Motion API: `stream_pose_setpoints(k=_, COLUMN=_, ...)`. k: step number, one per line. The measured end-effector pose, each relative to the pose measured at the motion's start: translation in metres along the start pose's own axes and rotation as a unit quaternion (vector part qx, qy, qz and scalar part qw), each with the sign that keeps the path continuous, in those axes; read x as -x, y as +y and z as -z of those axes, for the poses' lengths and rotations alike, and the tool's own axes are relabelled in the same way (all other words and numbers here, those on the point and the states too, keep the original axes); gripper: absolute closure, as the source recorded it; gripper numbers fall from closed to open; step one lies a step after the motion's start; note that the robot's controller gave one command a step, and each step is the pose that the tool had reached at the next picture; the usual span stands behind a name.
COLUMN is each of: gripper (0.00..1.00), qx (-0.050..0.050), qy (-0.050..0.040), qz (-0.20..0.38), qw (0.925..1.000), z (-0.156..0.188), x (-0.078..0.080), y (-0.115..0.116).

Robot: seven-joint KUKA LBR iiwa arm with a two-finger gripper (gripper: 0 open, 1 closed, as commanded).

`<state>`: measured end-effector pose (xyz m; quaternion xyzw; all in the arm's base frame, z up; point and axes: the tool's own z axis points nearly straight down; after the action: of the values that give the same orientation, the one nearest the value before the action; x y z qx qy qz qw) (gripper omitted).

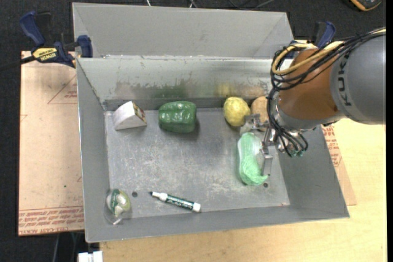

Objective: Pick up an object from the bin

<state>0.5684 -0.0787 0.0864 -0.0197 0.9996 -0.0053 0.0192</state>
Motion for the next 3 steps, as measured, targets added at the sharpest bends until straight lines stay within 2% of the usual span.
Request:
stream_pose_setpoints(k=1, gripper=0.0, qx=0.001, qy=0.0001, qz=-0.001, qw=1.0, z=0.005, x=0.002, y=0.0)
stream_pose_setpoints(k=2, gripper=0.0, qx=-0.004, qy=0.0042, qz=-0.034, qw=0.9994, z=0.001, x=0.011, y=0.023)
stream_pose_setpoints(k=3, gripper=0.0, qx=-0.002, qy=-0.0039, qz=-0.029, qw=0.9996, z=0.02, x=0.008, y=-0.007)
